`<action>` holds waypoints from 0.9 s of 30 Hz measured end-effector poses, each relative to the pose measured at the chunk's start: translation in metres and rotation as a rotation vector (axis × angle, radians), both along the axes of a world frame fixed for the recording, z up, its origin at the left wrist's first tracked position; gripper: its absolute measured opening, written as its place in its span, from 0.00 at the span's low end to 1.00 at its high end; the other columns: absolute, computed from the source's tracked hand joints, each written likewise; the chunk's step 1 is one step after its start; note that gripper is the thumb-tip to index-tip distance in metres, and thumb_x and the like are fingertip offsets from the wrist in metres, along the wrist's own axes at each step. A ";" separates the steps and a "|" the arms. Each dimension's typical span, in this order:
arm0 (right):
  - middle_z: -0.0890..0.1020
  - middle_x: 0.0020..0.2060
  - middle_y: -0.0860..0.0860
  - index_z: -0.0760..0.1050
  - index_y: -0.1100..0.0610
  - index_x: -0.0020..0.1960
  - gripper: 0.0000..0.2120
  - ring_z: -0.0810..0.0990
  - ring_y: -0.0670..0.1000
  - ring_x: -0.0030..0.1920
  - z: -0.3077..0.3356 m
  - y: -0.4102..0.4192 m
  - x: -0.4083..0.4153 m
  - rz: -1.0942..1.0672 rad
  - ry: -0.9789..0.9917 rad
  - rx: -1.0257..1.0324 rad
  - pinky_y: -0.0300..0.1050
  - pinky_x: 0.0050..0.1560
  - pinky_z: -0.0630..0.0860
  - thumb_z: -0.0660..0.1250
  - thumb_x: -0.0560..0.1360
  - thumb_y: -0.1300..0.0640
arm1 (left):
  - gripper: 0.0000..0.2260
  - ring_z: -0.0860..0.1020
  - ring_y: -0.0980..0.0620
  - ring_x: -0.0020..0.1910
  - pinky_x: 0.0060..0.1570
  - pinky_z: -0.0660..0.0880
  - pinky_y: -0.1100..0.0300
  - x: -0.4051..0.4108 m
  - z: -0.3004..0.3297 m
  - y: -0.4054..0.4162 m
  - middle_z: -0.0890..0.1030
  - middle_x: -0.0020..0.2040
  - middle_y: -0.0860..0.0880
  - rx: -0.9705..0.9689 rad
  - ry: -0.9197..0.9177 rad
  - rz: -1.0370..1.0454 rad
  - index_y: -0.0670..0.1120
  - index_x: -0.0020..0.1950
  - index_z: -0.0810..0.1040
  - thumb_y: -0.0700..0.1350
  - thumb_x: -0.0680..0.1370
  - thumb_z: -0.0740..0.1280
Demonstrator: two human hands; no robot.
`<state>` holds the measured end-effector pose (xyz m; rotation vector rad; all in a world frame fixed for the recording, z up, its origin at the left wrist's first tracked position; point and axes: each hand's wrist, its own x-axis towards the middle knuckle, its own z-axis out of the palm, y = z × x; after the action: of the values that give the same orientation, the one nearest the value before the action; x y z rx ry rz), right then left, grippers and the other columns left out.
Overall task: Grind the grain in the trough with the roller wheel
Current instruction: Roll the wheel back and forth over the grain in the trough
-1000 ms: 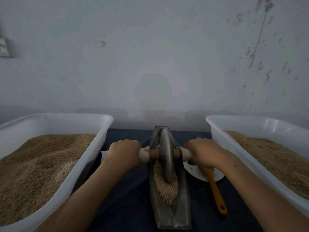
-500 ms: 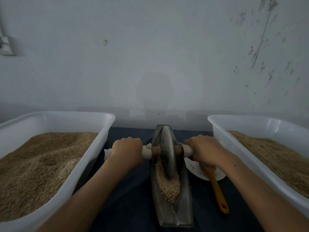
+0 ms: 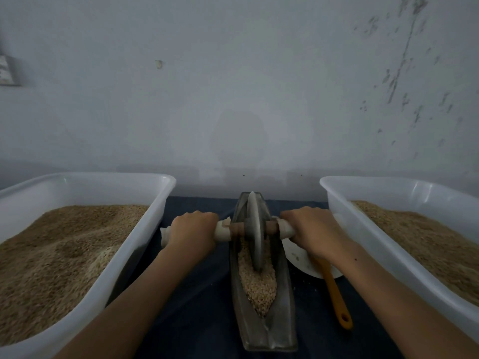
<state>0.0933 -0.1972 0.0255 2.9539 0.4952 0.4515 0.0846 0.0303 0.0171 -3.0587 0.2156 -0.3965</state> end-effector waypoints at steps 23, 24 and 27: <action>0.78 0.40 0.46 0.67 0.46 0.41 0.06 0.78 0.51 0.43 -0.002 -0.005 0.003 0.039 -0.042 0.035 0.44 0.37 0.65 0.63 0.74 0.55 | 0.06 0.77 0.51 0.49 0.45 0.70 0.58 0.005 0.000 0.003 0.79 0.50 0.51 -0.001 -0.032 -0.050 0.51 0.51 0.73 0.50 0.76 0.65; 0.77 0.39 0.46 0.67 0.46 0.41 0.07 0.78 0.52 0.43 -0.003 -0.005 0.002 0.041 -0.061 0.033 0.44 0.38 0.64 0.63 0.75 0.54 | 0.07 0.77 0.51 0.49 0.46 0.70 0.58 0.005 0.000 0.004 0.79 0.50 0.51 -0.011 -0.022 -0.052 0.51 0.51 0.73 0.51 0.76 0.65; 0.78 0.41 0.47 0.69 0.46 0.43 0.05 0.79 0.52 0.44 0.002 -0.003 0.000 0.029 -0.025 0.009 0.44 0.39 0.65 0.63 0.74 0.55 | 0.09 0.78 0.51 0.48 0.47 0.72 0.57 0.006 0.002 0.005 0.79 0.49 0.51 -0.005 0.046 -0.052 0.50 0.53 0.75 0.51 0.74 0.67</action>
<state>0.0931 -0.2003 0.0275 2.9489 0.5360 0.4945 0.0902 0.0352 0.0187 -3.0750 0.2977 -0.3295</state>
